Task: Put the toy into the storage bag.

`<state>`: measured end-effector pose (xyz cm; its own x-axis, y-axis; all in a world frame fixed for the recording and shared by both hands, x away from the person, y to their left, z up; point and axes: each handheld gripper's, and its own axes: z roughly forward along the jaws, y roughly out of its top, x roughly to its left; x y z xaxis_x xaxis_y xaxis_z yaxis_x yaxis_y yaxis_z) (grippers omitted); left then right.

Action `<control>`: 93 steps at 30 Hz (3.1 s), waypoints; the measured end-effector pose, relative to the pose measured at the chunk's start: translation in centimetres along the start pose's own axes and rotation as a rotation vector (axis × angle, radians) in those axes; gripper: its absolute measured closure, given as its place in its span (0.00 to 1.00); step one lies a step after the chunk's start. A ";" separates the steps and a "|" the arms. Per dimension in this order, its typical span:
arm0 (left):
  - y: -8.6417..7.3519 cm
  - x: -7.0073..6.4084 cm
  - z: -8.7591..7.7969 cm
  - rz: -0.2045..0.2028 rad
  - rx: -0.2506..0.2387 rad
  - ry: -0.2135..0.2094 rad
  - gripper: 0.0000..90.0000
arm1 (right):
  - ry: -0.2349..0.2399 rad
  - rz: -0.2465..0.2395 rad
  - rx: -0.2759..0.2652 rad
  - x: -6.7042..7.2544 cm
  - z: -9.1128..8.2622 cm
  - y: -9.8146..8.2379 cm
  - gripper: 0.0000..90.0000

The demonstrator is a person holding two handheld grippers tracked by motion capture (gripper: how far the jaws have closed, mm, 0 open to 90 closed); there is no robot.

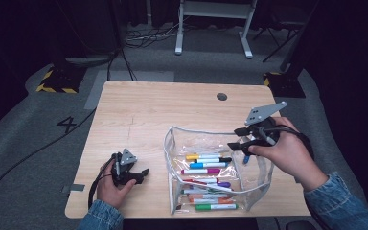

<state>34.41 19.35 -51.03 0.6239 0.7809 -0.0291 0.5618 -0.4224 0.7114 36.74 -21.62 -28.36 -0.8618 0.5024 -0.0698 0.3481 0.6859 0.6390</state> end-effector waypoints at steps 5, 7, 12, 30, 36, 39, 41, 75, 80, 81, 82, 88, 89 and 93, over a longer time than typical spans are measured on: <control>0.0 0.0 0.0 0.005 0.002 0.002 0.28 | -0.063 0.074 -0.037 -2.1 -1.6 -1.1 0.54; 0.0 0.0 0.0 0.003 0.000 0.002 0.29 | -0.078 0.098 -0.042 -2.8 -2.0 -1.5 0.54; 0.0 0.0 0.0 0.003 0.000 0.002 0.28 | -0.137 0.174 -0.039 -5.1 -2.2 -3.1 0.55; -0.1 0.0 -0.1 0.005 0.002 0.003 0.28 | -0.212 0.393 -0.032 -11.6 1.8 -8.9 0.51; -0.1 0.0 -0.1 0.002 0.003 0.001 0.28 | -0.202 0.431 -0.003 -12.5 5.4 -11.0 0.49; -0.1 0.0 -0.1 0.004 0.003 0.000 0.28 | -0.190 0.456 0.006 -12.8 6.7 -12.1 0.49; -0.1 0.0 -0.1 0.002 0.003 0.000 0.28 | -0.188 0.476 0.018 -13.0 7.5 -12.9 0.49; -0.1 0.0 -0.1 0.004 0.003 0.001 0.28 | -0.191 0.543 0.116 -12.3 10.5 -15.6 0.85; -0.1 0.0 -0.1 0.003 0.002 0.001 0.28 | -0.171 0.522 0.092 -11.7 8.3 -14.4 0.85; -0.1 0.0 -0.1 0.003 0.003 0.001 0.28 | -0.170 0.519 0.087 -11.5 7.8 -14.1 0.85; -0.1 0.0 -0.1 0.003 0.003 0.001 0.28 | -0.167 0.514 0.085 -11.4 7.3 -13.8 0.85; -0.1 0.0 -0.1 0.003 0.003 0.001 0.28 | -0.164 0.470 0.051 -10.3 4.1 -11.8 0.85; -0.1 0.0 -0.1 0.003 0.003 0.001 0.28 | -0.162 0.466 0.046 -10.1 3.6 -11.5 0.85; -0.1 0.0 -0.1 0.003 0.003 0.001 0.28 | -0.148 0.447 0.058 -9.4 1.8 -10.3 0.85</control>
<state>34.33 19.44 -51.01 0.6253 0.7800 -0.0260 0.5613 -0.4263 0.7094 41.97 -32.47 -35.63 -0.5625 0.8218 0.0912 0.6965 0.4115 0.5878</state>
